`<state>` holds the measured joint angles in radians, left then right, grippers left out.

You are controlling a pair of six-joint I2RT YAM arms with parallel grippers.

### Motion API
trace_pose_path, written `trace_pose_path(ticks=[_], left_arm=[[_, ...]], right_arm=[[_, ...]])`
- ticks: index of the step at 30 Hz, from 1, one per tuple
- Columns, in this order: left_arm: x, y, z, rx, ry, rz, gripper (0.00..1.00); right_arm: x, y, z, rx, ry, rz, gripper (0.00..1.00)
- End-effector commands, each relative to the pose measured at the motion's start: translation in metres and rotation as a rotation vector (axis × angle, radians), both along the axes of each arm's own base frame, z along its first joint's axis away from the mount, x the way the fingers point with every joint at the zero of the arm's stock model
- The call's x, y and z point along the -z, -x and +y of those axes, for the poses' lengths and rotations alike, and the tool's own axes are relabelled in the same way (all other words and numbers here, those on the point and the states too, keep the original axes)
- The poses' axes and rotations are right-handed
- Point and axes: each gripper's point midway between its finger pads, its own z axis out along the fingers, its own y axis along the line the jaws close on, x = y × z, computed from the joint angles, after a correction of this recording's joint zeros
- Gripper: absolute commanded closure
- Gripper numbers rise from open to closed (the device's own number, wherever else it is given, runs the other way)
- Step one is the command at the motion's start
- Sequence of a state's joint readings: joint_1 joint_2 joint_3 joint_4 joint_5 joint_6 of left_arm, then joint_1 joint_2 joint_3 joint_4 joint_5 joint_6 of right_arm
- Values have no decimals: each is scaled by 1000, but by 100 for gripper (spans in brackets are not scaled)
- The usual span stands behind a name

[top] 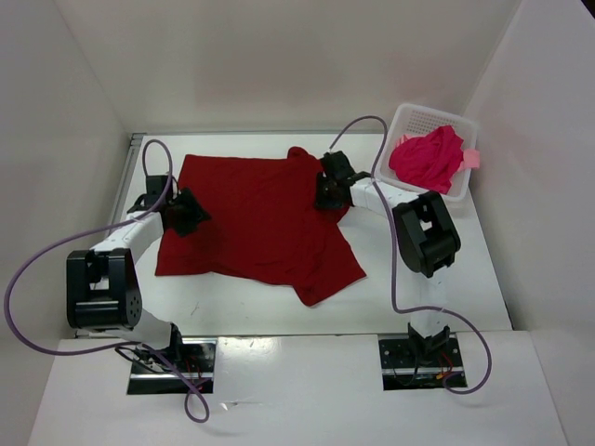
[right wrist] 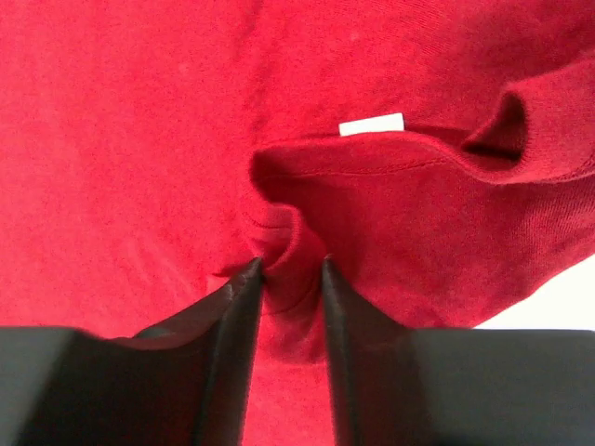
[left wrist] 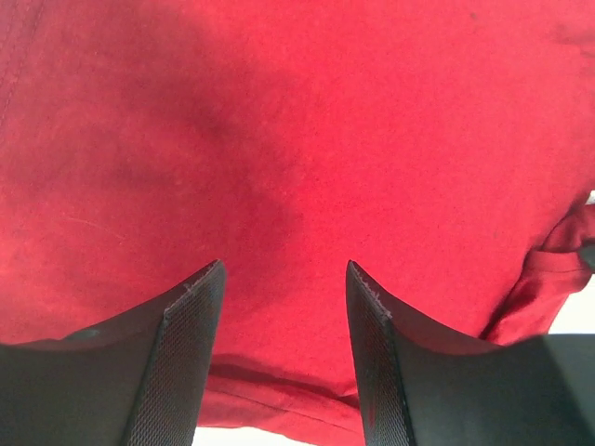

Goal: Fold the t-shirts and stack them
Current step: Flatten out the tshirt

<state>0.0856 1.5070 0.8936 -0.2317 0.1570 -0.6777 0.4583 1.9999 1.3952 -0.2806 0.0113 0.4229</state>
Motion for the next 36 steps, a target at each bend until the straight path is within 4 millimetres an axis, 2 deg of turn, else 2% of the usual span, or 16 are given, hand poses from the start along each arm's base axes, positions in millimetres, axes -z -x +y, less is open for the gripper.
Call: trace_pose_path(ticks=[1,6,7,8,10,11,12,16,20,23,26,29,32,34,35,36], left_arm=[[-20,-11,-3,46,-13,-92,38],[-7,-13,4,32,-44,-66,38],[-7,-13,4,31,-44,-66,38],[2,-12,3,32,-41,-41,38],[1,-17,3,13,-27,-46,38],[1,-17,3,13,-27,-46,38],[4,-19,4,-4,-24,-41,38],[4,-22,7,-41,-3,-35,39],[-6,-24,25,-89,-15,-63,39],[-21,-20,39,-114,-37,-91,39],[-52,-25,45,-105,-83,-158,39],[-73,-24,45,-96,-100,-208,39],[-72,-27,21,-26,-79,-216,39],[-60,-33,-8,52,-61,-198,39],[-58,-37,-20,93,-56,-193,39],[-42,-38,-43,155,-39,-150,39]], right_arm=[[-8,-13,1,35,6,-45,65],[2,-4,-15,70,75,-8,95],[-3,-2,-19,79,78,-26,96],[-29,0,-23,91,64,-75,96],[-35,18,-33,105,64,-75,96],[-57,25,-40,120,36,-100,96],[-46,41,-54,139,53,-57,94],[-41,84,-92,234,72,7,87],[-36,124,-116,316,83,72,82],[-57,135,-125,378,65,38,68],[-85,133,-137,415,41,-14,63],[-104,132,-131,372,13,-41,57],[-112,126,-102,260,-95,-38,54],[-97,124,-71,166,-149,26,60],[-93,118,-61,145,-155,15,66],[-93,112,-47,114,-169,10,76]])
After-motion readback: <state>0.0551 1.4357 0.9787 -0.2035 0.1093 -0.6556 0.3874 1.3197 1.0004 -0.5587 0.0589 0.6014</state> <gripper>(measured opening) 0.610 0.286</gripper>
